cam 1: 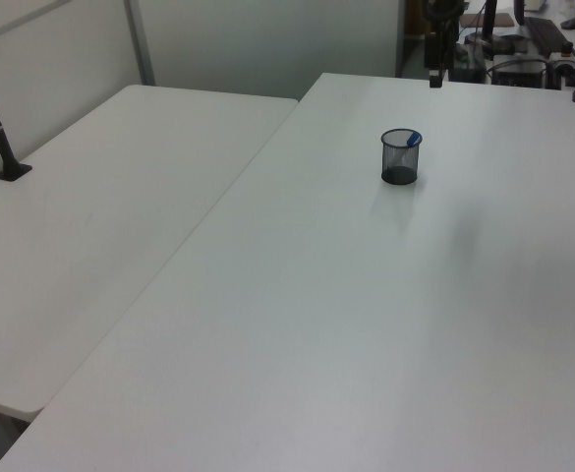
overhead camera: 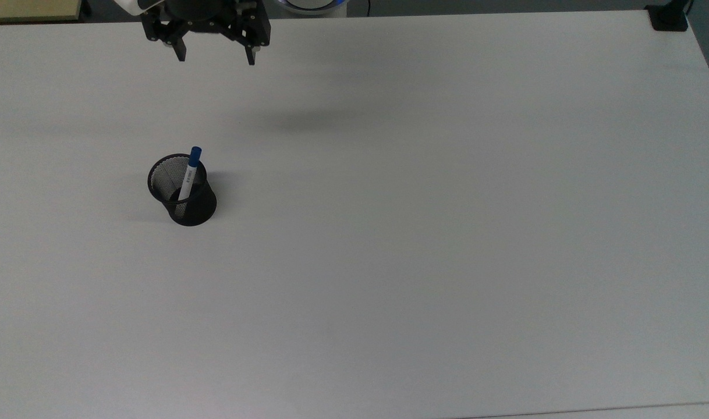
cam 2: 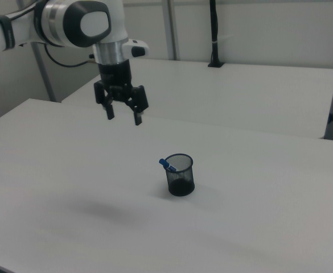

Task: Remove the marker
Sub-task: 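Move the gripper down over the black mesh cup toward the marker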

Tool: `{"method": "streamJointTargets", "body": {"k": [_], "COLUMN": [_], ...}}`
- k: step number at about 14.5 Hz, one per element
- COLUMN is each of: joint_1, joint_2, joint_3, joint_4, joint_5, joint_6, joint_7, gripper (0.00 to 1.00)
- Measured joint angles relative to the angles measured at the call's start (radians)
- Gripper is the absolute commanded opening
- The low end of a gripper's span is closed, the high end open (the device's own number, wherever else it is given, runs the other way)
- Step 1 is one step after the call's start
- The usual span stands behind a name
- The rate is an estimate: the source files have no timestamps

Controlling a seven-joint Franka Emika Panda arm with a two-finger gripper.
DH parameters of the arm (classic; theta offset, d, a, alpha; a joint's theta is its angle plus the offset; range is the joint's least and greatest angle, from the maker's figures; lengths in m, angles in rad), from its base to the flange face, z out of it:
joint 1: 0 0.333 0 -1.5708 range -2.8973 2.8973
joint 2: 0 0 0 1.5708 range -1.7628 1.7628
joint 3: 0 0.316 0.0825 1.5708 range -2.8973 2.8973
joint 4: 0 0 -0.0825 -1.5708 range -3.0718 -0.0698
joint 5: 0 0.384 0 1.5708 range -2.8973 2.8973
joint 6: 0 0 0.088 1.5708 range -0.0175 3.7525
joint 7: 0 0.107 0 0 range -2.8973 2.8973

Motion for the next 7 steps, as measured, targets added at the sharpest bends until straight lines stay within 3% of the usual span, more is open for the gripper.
{"method": "streamJointTargets", "body": {"k": [3, 7], "joint_1": [-0.003, -0.003], "joint_2": [0.034, 0.072], "joint_3": [-0.036, -0.039], "joint_4": [0.000, -0.002], "joint_5": [0.000, 0.000], "joint_6": [0.067, 0.100], "joint_7": [-0.007, -0.008], "gripper": [0.95, 0.87]}}
